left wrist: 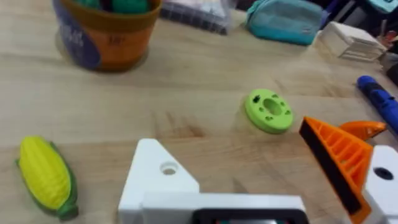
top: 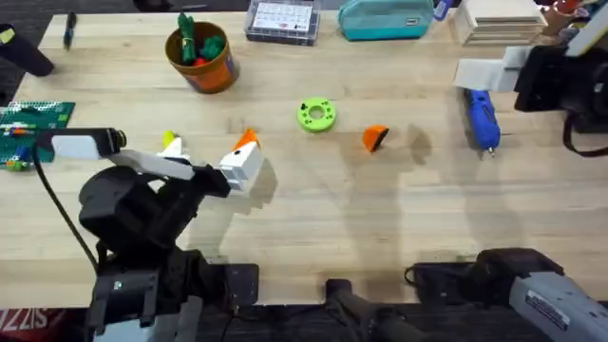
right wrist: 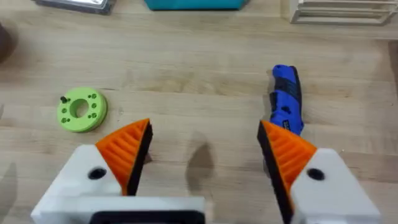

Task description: Pick up the gripper from the table and insert it into the empty holder that is missing its gripper. Then pick up a screw, insert it into the mounting hole, and use the screwdriver to tighten it. Finally, clean up the table by picking up the vegetable and placing it into the bucket.

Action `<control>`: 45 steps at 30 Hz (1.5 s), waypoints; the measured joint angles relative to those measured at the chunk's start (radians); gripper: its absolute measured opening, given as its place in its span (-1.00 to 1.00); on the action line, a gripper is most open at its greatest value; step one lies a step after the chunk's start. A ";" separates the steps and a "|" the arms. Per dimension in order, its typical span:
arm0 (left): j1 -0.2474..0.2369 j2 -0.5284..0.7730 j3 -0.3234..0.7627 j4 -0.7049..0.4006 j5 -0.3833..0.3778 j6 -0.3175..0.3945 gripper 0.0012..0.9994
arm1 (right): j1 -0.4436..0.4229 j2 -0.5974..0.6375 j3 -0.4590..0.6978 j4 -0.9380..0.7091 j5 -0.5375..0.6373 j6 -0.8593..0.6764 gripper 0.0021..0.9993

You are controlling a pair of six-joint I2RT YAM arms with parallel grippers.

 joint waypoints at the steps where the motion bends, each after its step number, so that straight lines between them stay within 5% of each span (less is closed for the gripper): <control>1: 0.000 -0.017 0.000 0.000 0.011 0.006 0.97 | 0.000 0.000 0.000 0.000 0.000 0.000 0.99; 13: -0.009 -0.178 -0.001 0.005 0.104 0.059 0.97 | 0.000 0.000 0.000 0.000 -0.001 0.000 0.99; 21: -0.018 -0.178 -0.008 0.005 0.334 0.225 0.97 | 0.000 0.000 0.000 0.000 0.000 0.000 0.99; 22: -0.072 -0.178 -0.011 0.010 0.388 0.268 0.97 | 0.000 0.000 0.000 0.000 -0.001 0.000 0.99; 29: -0.224 -0.178 -0.045 0.089 0.428 0.316 0.97 | 0.000 0.000 0.000 0.000 -0.001 0.000 0.99; 38: -0.225 -0.178 -0.046 0.091 0.431 0.376 0.97 | 0.000 0.000 0.000 0.000 -0.001 0.000 0.99; 45: -0.225 -0.178 -0.046 0.091 0.434 0.344 0.97 | 0.000 0.000 0.000 0.000 -0.001 0.000 0.99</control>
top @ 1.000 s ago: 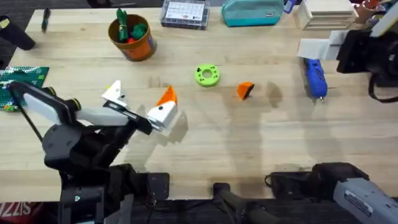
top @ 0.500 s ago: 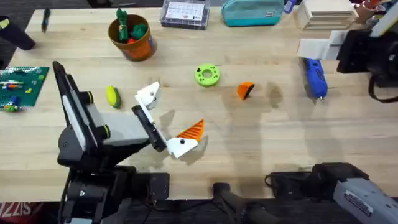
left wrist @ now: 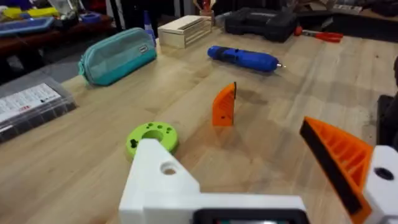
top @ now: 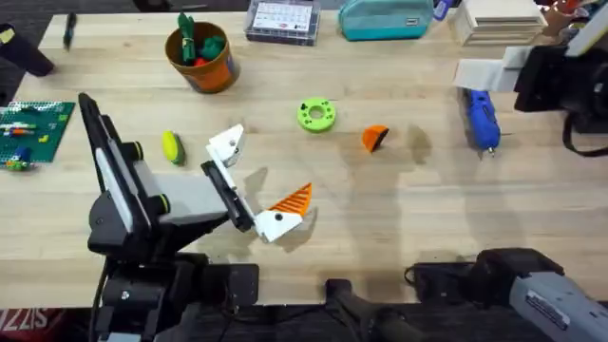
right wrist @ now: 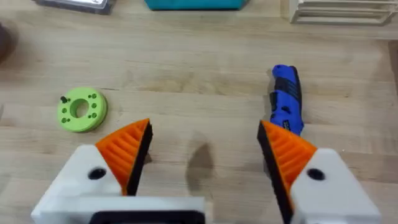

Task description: Pick up the gripper from the table and insert it into the empty holder that is missing its gripper. Then pick up a screw, insert it into the mounting hole, and use the screwdriver to tighten it. Finally, clean up the table by picking up the vegetable and placing it into the bucket.

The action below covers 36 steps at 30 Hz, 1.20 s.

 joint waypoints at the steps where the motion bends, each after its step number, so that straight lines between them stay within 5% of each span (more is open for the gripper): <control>1: 0.000 0.000 0.000 0.000 0.000 -0.013 0.97 | 0.000 0.000 0.000 0.000 0.000 0.000 0.99; 9: 0.000 0.000 0.000 0.000 0.000 -0.146 0.97 | 0.000 0.000 0.000 0.000 0.000 0.000 0.99; 24: 0.000 0.000 0.000 0.000 0.000 -0.169 0.97 | 0.000 0.000 0.000 0.002 -0.005 0.000 0.99; 28: 0.000 0.000 0.000 0.000 0.000 -0.170 0.97 | 0.003 0.001 0.000 -0.010 -0.089 -0.007 0.99; 36: 0.000 0.000 0.000 0.000 0.000 -0.172 0.97 | 0.136 0.174 0.085 -0.156 -0.194 -0.096 0.99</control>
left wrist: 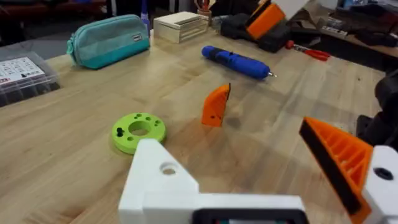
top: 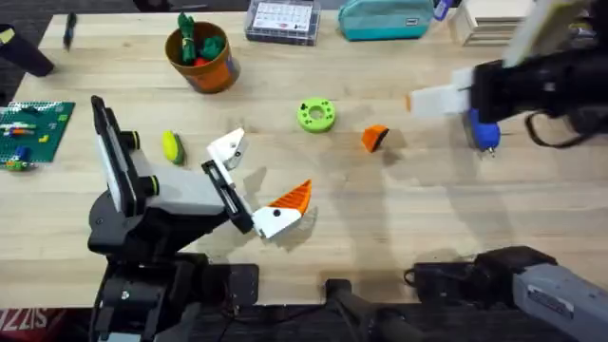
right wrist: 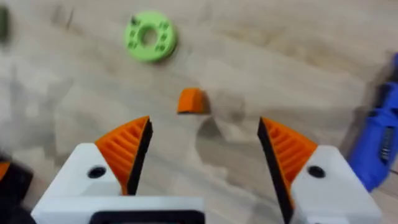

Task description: Pick up the gripper from the table and insert it into the empty holder that is missing its gripper. Then pick up a screw, insert it into the mounting hole, and use the screwdriver to tighten it. Finally, clean up the table by picking up the vegetable and placing it into the bucket.

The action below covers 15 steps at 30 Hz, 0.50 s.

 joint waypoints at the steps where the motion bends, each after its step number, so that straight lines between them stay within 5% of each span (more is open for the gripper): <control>1: 0.000 0.000 0.000 0.000 0.000 0.000 0.97 | 0.021 0.031 0.019 -0.025 -0.005 -0.013 0.99; 8: 0.000 0.000 0.000 0.000 0.000 0.000 0.97 | 0.140 0.207 0.089 -0.075 -0.021 -0.101 0.99; 15: 0.000 0.000 0.000 0.000 0.000 0.000 0.97 | 0.163 0.331 0.089 -0.074 -0.003 -0.144 0.99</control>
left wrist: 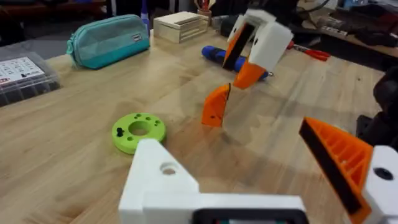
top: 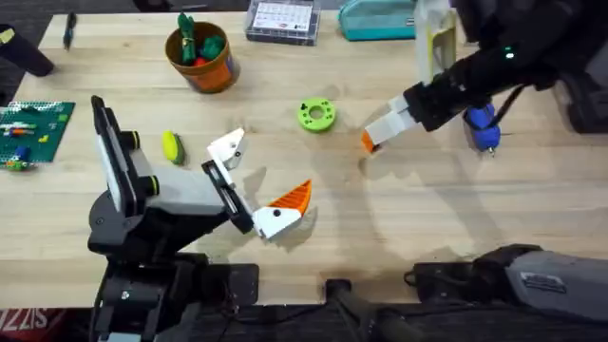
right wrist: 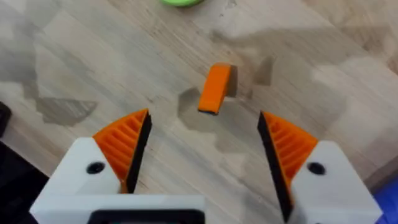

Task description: Pick up the gripper from the table and insert it into the empty holder that is missing its gripper. Then pick up a screw, insert it into the mounting hole, and use the screwdriver to tighten it. Finally, clean up the table by picking up the vegetable and placing it into the bucket.

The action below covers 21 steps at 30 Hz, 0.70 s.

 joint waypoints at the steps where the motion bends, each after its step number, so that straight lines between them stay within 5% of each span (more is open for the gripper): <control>1: 0.000 0.000 0.000 0.000 0.000 0.000 0.97 | 0.001 0.016 0.000 0.002 0.004 -0.005 0.99; 10: 0.000 0.000 0.000 0.000 0.000 0.000 0.97 | 0.016 0.130 0.000 0.023 0.017 -0.011 0.99; 21: 0.000 0.000 0.000 0.000 0.000 0.000 0.97 | 0.141 0.220 0.000 0.062 0.131 0.016 0.99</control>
